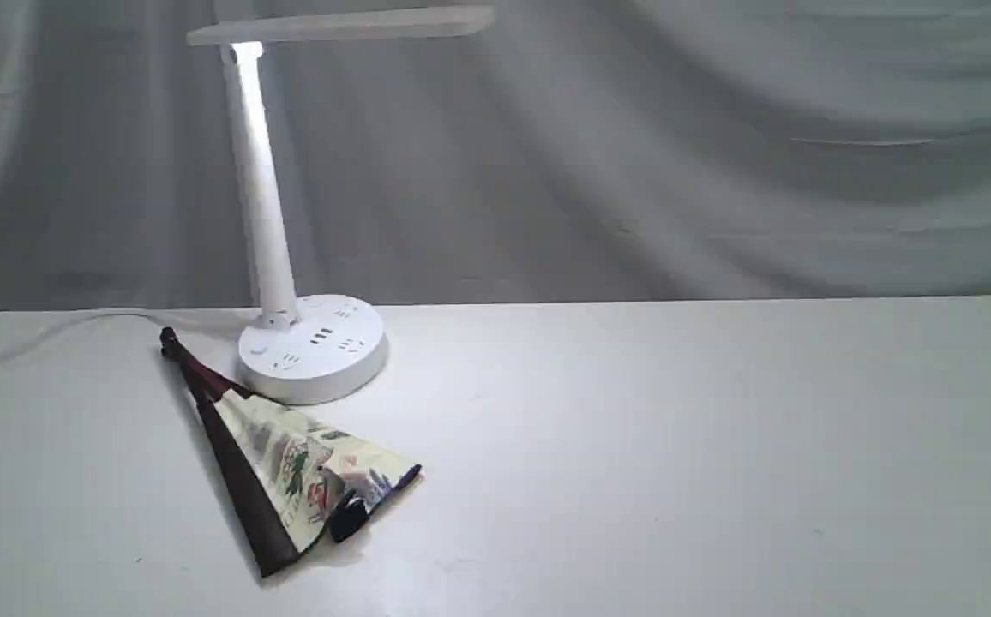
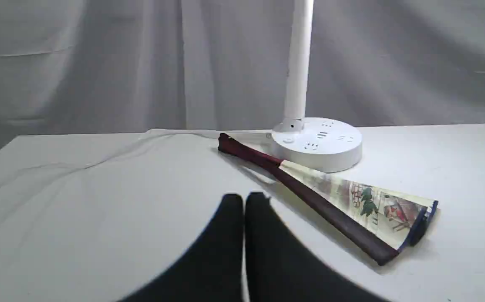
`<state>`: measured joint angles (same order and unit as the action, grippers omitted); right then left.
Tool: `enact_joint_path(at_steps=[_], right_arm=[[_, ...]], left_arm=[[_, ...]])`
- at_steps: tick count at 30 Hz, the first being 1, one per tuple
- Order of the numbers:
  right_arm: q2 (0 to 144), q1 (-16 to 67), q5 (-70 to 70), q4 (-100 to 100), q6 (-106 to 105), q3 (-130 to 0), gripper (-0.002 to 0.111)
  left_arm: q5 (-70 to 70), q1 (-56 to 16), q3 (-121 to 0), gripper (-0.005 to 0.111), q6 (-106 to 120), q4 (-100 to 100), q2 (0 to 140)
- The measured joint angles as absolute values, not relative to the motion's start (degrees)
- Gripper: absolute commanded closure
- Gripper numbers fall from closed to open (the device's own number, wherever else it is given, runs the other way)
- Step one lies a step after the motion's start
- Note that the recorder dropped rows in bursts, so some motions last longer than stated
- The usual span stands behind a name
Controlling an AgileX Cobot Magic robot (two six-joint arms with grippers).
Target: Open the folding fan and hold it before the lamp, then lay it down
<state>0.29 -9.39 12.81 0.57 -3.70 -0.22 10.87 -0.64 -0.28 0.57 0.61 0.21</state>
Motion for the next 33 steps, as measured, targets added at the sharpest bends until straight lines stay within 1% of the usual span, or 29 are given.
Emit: enact_joint_path(at_steps=[17, 27, 31, 33], right_arm=[[0.29, -9.39, 12.57, 0.57, -3.70, -0.22, 0.108], [0.29, -9.51, 4.52, 0.94, -3.70, -0.22, 0.108], [0.19, -9.34, 5.35, 2.05, -3.70, -2.05, 0.108], [0.10, -9.34, 6.08, 2.40, -3.70, -5.07, 0.108]], left_arm=[[10.87, -0.64, -0.28, 0.107, 0.57, 0.89, 0.21], [8.50, -0.64, -0.28, 0.107, 0.00, 4.34, 0.21], [10.64, -0.64, -3.47, 0.107, -0.76, 5.07, 0.21], [10.87, -0.64, -5.76, 0.107, -0.89, 5.07, 0.21]])
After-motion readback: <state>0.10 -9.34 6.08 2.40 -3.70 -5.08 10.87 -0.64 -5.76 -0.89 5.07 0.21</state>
